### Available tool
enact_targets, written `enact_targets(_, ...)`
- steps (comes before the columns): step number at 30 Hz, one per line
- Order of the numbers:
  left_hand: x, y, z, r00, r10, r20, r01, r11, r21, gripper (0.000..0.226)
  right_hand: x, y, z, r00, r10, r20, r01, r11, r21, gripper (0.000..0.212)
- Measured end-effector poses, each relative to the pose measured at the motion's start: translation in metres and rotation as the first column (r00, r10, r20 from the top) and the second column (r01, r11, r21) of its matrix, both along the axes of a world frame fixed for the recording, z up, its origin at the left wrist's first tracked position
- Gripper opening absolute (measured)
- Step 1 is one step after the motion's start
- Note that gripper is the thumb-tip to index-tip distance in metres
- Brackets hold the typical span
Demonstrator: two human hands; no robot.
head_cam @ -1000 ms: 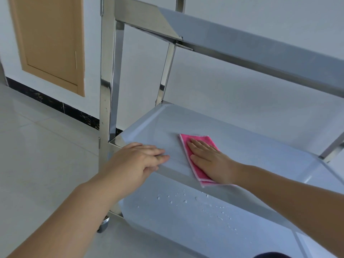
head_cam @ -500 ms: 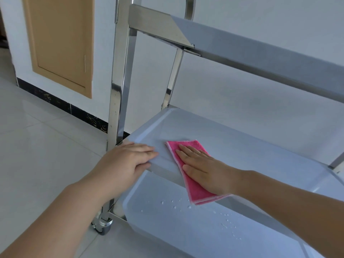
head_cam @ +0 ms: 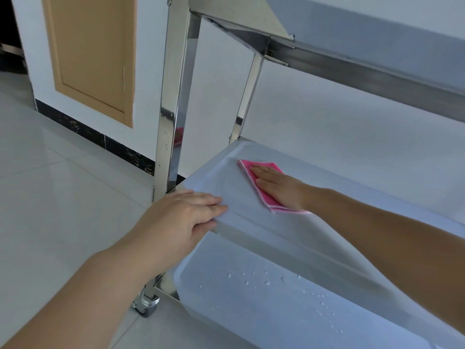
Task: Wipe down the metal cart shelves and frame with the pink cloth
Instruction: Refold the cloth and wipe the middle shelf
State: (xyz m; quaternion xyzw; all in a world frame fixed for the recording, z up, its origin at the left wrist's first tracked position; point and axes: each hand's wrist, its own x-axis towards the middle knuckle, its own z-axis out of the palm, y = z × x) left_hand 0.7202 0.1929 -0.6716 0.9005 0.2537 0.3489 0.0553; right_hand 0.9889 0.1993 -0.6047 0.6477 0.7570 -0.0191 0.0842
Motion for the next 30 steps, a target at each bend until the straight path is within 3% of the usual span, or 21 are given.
enact_targets(3,0.001,0.001,-0.002,1.000,-0.002,0.008,0.002,1.000,0.000,0.042,0.016,0.018,0.005,0.991,-0.041,0.124,0.042,0.999,-0.005,0.050)
enact_targets(8,0.002,0.000,-0.005,0.999,-0.025,0.023,0.025,1.000,0.020,0.039,0.042,0.050,0.001,0.959,0.014,0.284,-0.022,0.999,0.026,0.049)
enact_targets(19,0.002,-0.001,-0.007,0.993,-0.079,0.088,0.076,0.997,0.035,0.035,0.059,0.116,0.001,0.943,-0.041,0.330,0.030,0.999,0.038,0.051)
enact_targets(30,0.003,0.003,-0.008,0.991,-0.101,0.085,0.100,0.995,0.009,0.033,0.044,0.142,-0.001,0.906,0.129,0.404,-0.152,0.988,0.026,0.055)
